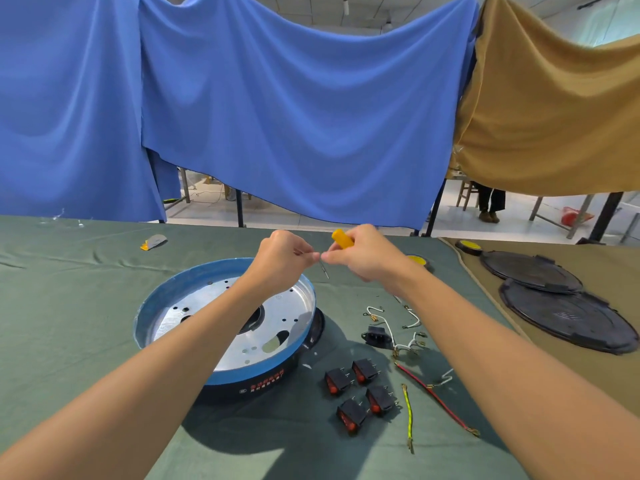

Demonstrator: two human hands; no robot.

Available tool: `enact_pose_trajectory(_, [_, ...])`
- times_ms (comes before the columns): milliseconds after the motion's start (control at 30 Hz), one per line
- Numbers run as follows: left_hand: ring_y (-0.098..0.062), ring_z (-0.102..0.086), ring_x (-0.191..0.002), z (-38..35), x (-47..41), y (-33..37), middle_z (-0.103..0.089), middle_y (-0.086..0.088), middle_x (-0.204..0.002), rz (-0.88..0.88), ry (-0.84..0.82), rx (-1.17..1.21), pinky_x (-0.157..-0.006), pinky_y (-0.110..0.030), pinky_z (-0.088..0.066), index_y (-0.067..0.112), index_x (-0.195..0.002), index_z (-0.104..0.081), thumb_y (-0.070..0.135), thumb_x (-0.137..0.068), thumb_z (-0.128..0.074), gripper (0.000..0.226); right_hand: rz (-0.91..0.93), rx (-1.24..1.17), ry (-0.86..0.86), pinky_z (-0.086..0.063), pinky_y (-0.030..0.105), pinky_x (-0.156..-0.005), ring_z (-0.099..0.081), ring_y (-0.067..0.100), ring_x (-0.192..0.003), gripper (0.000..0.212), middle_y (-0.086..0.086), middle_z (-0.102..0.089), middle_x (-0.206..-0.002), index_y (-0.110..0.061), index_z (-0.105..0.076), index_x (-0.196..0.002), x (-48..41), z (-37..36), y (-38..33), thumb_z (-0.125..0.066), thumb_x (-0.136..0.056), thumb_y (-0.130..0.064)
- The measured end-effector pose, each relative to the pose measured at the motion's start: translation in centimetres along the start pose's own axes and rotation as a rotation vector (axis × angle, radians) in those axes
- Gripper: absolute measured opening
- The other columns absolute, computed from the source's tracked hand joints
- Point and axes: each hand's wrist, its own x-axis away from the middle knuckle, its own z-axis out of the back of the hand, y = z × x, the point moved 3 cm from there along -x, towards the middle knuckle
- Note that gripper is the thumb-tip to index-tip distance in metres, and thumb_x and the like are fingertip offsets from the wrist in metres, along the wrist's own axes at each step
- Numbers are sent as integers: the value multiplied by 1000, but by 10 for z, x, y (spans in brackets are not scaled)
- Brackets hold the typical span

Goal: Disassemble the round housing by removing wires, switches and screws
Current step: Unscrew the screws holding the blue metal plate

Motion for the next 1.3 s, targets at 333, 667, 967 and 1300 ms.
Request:
enact_pose_trajectory(333, [-23,-63,-91,-15,9,0,-68,-6,-96,75,-23,157,-88,-42,-56,4,-111,-72,25,-91,-67,30,-138,-95,-82,-24,27,-47,-28,16,-52,29,10,-40,-75,5,-63,-102,7,-18,15,-69,-83,-16])
enact_pose_trajectory(667, [-16,-64,-90,-15,19,-42,-68,3,-86,150,52,121,-73,-26,-47,10,-105,-73,34,-95,-62,27,-324,249,-175,-31,26,-47,-39,21,-57,21,12,-50,-80,-5,-53,-80,-8,-37,48,-72,-76,-14])
enact_pose_trajectory(967, [-4,-58,-79,-20,19,-44,-65,6,-87,90,37,53,-62,-13,-40,11,-107,-72,35,-96,-59,29,-349,405,-156,-47,34,-70,-58,30,-93,28,12,-59,-100,-9,-50,-83,-20,-61,67,-74,-75,-21])
enact_pose_trajectory(1300, [-19,-63,-92,-7,29,-38,-70,-3,-97,63,-82,-32,-71,-28,-48,14,-102,-70,44,-96,-54,35,-409,56,-143,-27,17,-35,-39,9,-36,40,13,-65,-91,-4,-57,-88,-5,-47,43,-60,-90,-43])
